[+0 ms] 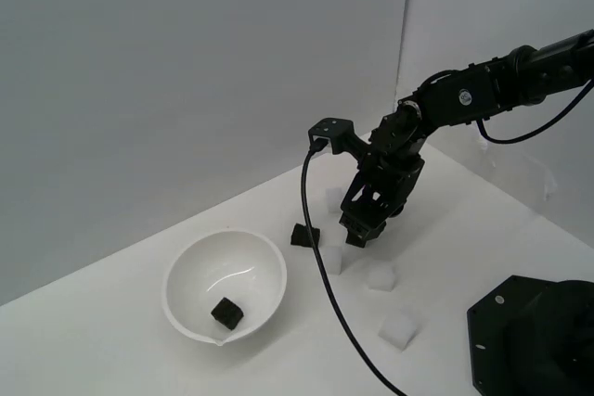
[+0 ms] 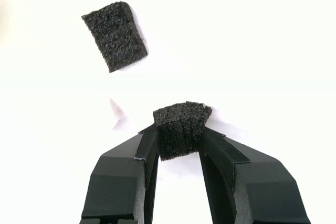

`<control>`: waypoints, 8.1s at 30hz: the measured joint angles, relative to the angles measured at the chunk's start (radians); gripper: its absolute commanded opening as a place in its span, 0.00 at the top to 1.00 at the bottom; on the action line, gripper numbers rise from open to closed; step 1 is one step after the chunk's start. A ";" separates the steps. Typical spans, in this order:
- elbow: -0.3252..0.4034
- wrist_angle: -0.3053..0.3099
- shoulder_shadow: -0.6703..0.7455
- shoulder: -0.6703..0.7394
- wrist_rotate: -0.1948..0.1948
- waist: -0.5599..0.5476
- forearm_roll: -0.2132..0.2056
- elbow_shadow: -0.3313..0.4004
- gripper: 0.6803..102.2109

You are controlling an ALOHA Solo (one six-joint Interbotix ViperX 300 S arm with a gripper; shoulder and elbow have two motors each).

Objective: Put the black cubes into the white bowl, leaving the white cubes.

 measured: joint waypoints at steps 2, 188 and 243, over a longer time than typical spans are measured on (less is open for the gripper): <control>0.000 0.009 0.018 0.020 0.000 0.000 0.000 0.000 0.98; -0.075 -0.057 0.293 0.295 0.008 -0.132 -0.066 -0.077 0.98; -0.169 -0.178 0.287 0.287 -0.092 -0.348 -0.058 -0.172 0.98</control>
